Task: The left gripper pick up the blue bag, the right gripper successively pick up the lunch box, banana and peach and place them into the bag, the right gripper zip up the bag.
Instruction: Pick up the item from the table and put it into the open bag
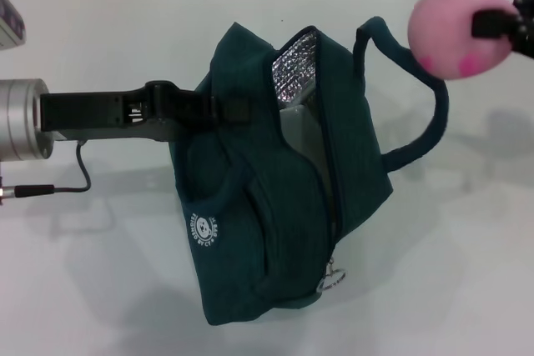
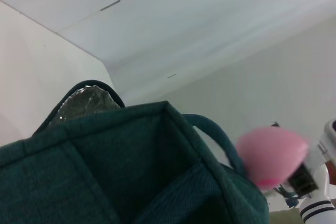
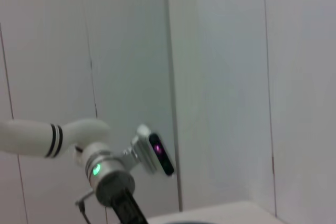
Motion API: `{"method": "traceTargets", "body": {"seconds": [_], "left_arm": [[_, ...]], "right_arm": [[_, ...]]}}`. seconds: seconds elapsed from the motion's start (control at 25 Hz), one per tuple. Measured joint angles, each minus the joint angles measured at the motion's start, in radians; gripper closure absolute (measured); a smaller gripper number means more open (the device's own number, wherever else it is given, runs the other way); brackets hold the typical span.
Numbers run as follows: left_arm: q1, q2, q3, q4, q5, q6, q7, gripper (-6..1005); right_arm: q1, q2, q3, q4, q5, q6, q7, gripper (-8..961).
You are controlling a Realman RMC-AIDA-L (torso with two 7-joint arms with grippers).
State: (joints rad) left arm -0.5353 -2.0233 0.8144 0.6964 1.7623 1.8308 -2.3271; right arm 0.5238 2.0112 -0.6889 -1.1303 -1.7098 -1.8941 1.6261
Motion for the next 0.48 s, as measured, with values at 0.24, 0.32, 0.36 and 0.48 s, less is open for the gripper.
{"method": "traceTargets", "body": {"seconds": [0.24,0.32,0.36,0.48], "left_arm": [[-0.001,-0.001,0.000,0.000,0.000,-0.004,0.000,944],[-0.002,-0.001,0.000,0.000,0.000,-0.004,0.000,944],[-0.002,-0.001,0.000,0.000,0.000,-0.004,0.000,944],[-0.002,-0.002,0.000,0.000,0.000,-0.004,0.000,944]], "right_arm": [[0.010,0.002,-0.031,0.017,0.109,-0.002,-0.027,916],[0.012,0.001,-0.038,0.015,0.138,0.001,-0.027,916],[0.014,0.001,-0.039,0.015,0.148,0.002,-0.028,915],[0.019,0.001,-0.042,0.024,0.166,0.008,-0.036,914]]}}
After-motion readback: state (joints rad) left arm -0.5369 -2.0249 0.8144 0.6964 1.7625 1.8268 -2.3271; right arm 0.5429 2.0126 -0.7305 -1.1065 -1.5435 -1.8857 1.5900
